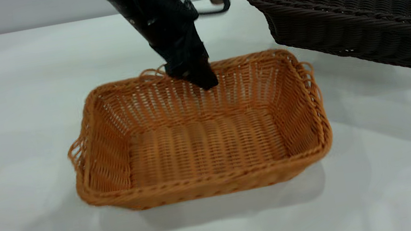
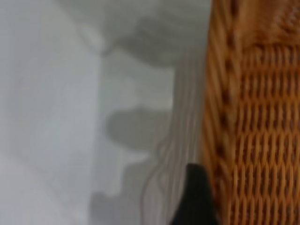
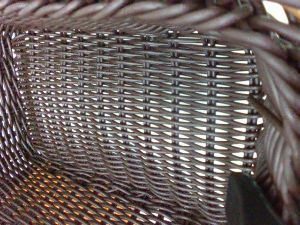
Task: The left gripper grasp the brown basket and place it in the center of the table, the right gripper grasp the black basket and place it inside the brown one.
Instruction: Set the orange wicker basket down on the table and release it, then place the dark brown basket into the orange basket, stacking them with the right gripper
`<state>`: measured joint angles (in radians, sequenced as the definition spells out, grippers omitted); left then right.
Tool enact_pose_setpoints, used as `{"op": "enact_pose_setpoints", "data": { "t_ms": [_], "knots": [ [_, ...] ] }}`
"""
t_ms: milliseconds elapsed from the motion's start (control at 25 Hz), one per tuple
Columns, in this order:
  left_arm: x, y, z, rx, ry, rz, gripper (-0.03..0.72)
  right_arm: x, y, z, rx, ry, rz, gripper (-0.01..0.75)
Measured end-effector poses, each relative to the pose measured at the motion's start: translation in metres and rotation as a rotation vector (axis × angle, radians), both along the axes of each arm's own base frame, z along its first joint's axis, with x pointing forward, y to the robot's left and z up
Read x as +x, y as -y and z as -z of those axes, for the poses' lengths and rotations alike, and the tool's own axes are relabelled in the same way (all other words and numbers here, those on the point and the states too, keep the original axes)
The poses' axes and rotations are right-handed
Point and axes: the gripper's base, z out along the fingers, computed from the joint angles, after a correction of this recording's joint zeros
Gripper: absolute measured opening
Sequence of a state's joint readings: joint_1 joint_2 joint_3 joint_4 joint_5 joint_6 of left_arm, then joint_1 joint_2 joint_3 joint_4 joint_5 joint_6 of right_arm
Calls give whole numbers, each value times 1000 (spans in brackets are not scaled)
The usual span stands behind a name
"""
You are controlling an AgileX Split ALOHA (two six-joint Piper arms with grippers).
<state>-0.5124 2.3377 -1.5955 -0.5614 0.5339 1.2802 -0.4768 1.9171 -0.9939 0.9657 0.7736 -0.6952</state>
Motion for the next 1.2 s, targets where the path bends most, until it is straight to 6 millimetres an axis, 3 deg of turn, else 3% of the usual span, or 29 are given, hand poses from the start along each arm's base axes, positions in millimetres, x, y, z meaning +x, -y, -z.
{"op": "enact_pose_setpoints", "data": {
  "t_ms": [80, 240, 360, 480, 640, 880, 1040, 1200],
  "knots": [
    [6, -4, -13, -25, 13, -97, 568, 1, 0, 0, 6, 4, 6, 87],
    [20, -26, -62, -104, 20, -338, 584, 4, -1, -5, 28, 24, -7, 87],
    [34, -60, -96, -181, 4, -561, 584, 11, -5, -15, 46, 52, -49, 87],
    [45, -94, -112, -221, 2, -701, 584, 21, -22, -25, 44, 78, -101, 87],
    [55, -123, -112, -226, 1, -782, 584, 29, -77, -27, 78, 39, -229, 87],
    [58, -134, -112, -226, 2, -810, 584, 21, -177, -27, 111, -48, -452, 87],
    [58, -134, -112, -228, 8, -812, 584, 11, -223, -25, 80, -57, -540, 87],
    [58, -134, -112, -229, 9, -813, 584, 6, -247, -19, 46, -48, -564, 87]
  ]
}}
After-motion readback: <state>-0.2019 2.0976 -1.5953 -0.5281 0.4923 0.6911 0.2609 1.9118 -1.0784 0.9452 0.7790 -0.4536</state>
